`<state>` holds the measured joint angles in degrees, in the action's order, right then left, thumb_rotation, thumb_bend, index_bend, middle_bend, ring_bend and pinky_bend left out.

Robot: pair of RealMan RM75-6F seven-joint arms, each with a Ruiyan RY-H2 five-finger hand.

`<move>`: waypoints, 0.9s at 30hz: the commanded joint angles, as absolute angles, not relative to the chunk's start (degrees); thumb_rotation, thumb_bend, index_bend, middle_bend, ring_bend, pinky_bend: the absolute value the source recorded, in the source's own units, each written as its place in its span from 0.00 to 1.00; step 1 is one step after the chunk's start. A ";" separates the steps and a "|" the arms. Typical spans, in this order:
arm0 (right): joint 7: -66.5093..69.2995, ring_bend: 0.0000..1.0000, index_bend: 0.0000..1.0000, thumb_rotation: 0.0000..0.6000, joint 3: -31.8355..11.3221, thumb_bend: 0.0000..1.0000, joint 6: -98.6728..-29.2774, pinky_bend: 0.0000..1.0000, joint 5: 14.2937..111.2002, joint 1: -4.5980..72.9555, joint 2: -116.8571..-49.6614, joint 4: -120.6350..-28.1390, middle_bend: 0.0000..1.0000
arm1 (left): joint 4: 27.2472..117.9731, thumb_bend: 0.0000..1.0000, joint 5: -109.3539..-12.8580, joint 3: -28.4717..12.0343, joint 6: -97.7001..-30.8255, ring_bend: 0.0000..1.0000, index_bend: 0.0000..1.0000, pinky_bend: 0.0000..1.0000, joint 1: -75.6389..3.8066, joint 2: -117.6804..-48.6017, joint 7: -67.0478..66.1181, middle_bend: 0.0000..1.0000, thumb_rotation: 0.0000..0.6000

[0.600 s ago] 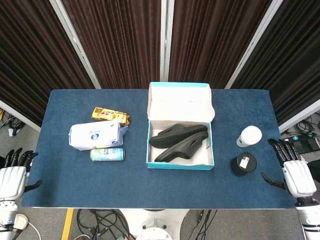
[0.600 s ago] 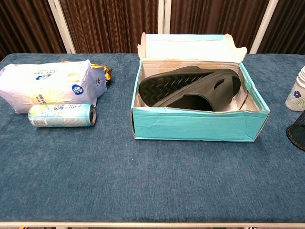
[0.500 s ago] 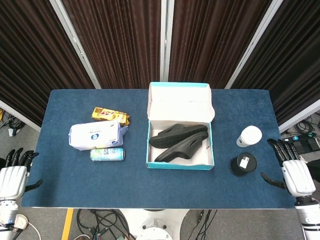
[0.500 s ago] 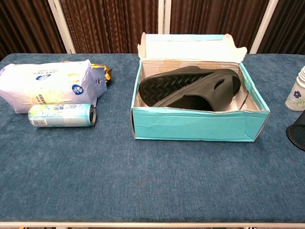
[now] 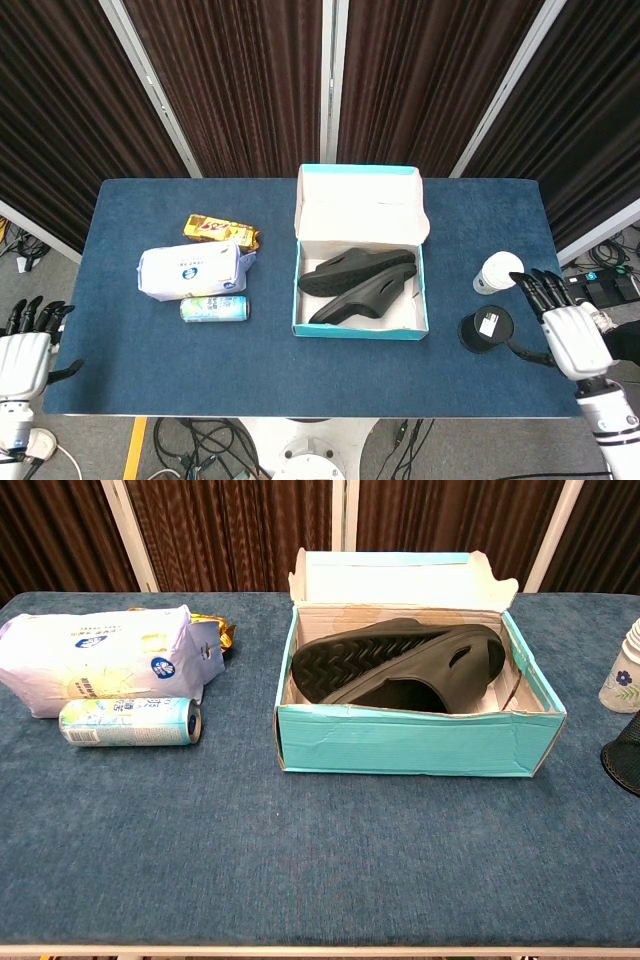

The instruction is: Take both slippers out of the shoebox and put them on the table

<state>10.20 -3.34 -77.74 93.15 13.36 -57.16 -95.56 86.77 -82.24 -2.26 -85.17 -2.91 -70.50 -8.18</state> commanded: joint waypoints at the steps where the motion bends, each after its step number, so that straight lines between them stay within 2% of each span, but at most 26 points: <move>1: 7.16 0.00 0.12 1.00 -5.68 0.12 -70.91 0.00 94.88 19.80 -55.70 -97.88 0.17 | 86.74 0.00 -82.34 -2.16 -85.40 0.05 0.22 0.04 -2.70 -70.63 -7.91 0.16 1.00; 4: 1.95 0.02 0.17 1.00 -8.03 0.12 -63.51 0.02 94.52 26.21 -57.16 -98.26 0.20 | 86.52 0.00 -82.23 -1.85 -85.28 0.05 0.22 0.04 -2.42 -70.69 -7.61 0.16 1.00; 8: -5.86 0.09 0.23 1.00 -10.37 0.12 -53.13 0.14 92.65 34.73 -61.78 -97.87 0.23 | 86.11 0.00 -81.46 -1.62 -85.07 0.05 0.22 0.04 -1.90 -70.66 -7.27 0.16 1.00; 10: -8.77 0.11 0.24 1.00 -11.00 0.12 -49.41 0.19 91.31 37.76 -64.32 -97.31 0.24 | 85.87 0.00 -81.20 -1.58 -85.04 0.05 0.22 0.04 -1.70 -70.76 -7.02 0.16 1.00; 13: -14.04 0.12 0.24 1.00 -11.78 0.12 -44.05 0.21 88.22 42.31 -69.19 -95.74 0.24 | 85.43 0.00 -80.89 -1.50 -84.84 0.05 0.22 0.04 -1.50 -70.92 -6.65 0.16 1.00; 17: -20.26 0.13 0.24 1.00 -12.14 0.12 -41.07 0.24 84.23 45.64 -74.22 -93.71 0.24 | 84.86 0.00 -80.53 -1.70 -84.71 0.05 0.22 0.04 -1.41 -71.02 -6.10 0.16 1.00; 21: -26.13 0.17 0.24 1.00 -12.14 0.12 -41.54 0.35 80.85 47.11 -77.96 -92.28 0.25 | 84.19 0.00 -80.44 -1.81 -84.60 0.05 0.22 0.04 -1.37 -71.04 -5.56 0.16 1.00; 27: -32.01 0.18 0.24 1.00 -11.22 0.12 -42.25 0.38 75.99 48.33 -80.78 -91.41 0.25 | 83.38 0.00 -80.55 -1.95 -84.44 0.05 0.22 0.04 -1.46 -71.36 -4.82 0.16 1.00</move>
<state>-30.78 -11.55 -42.05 77.08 47.72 -79.84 -91.94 83.39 -80.53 -1.94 -84.45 -1.45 -71.34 -4.84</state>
